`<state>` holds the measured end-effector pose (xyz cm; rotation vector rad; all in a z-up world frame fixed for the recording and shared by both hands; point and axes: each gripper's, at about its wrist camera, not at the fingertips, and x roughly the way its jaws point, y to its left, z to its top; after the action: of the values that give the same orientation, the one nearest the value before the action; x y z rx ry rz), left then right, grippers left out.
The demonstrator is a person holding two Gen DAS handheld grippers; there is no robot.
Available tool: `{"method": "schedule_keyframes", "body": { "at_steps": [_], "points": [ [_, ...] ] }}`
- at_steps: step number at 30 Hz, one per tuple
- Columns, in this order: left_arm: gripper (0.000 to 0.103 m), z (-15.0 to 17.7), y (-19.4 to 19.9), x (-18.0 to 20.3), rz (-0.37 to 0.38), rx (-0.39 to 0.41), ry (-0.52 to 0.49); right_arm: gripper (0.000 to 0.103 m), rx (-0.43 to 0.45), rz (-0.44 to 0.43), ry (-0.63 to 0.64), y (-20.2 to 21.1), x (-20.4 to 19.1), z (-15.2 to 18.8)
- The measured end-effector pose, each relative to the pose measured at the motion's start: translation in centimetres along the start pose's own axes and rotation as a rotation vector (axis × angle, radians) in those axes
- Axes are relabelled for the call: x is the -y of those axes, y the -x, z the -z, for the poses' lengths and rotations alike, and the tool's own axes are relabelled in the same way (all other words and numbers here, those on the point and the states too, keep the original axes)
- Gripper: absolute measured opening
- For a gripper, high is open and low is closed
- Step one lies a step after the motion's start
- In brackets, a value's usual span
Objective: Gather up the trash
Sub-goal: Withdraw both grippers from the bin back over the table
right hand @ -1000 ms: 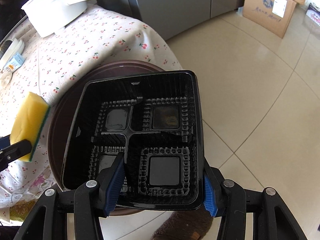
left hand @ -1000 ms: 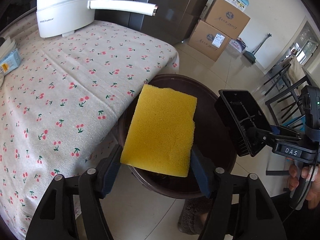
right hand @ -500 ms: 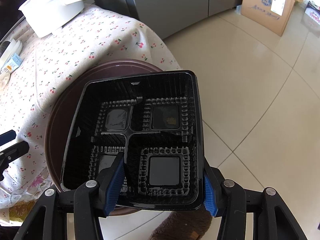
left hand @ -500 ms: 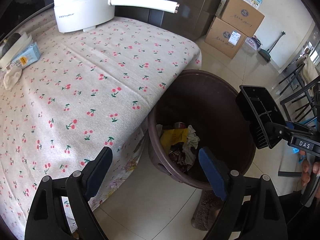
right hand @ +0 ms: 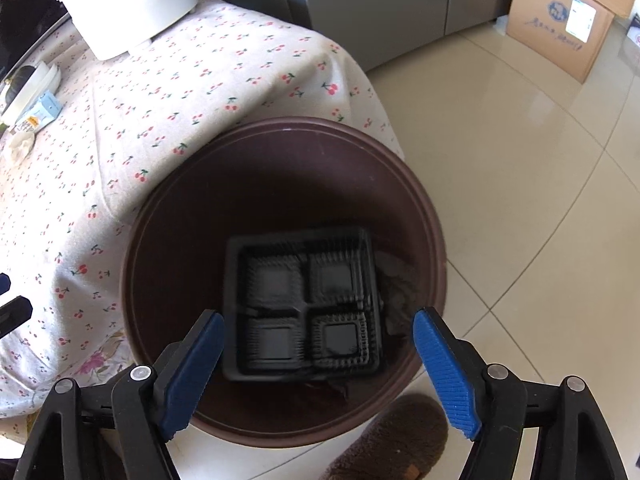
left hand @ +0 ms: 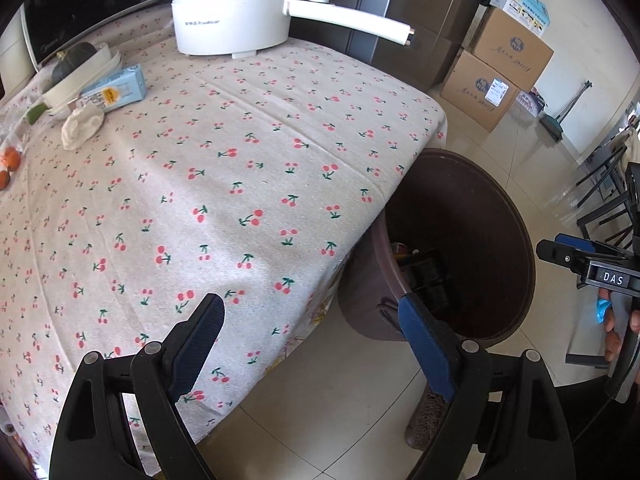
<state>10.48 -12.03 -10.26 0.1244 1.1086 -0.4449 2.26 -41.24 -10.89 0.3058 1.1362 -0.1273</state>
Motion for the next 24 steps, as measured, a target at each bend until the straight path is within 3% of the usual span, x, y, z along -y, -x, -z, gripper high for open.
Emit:
{"method": "schedule_keyframes", "body": {
  "at_steps": [17,24],
  "points": [
    [0.091,2.3,3.0,-6.1,-0.058,0.025,0.092,0.085,-0.006,-0.031,0.064,-0.1,-5.3,-1.0],
    [0.099,3.0,4.3,-9.2,-0.095,0.044,0.147,0.089,0.013,-0.065,0.105,0.1,-9.4,-2.1]
  ]
}}
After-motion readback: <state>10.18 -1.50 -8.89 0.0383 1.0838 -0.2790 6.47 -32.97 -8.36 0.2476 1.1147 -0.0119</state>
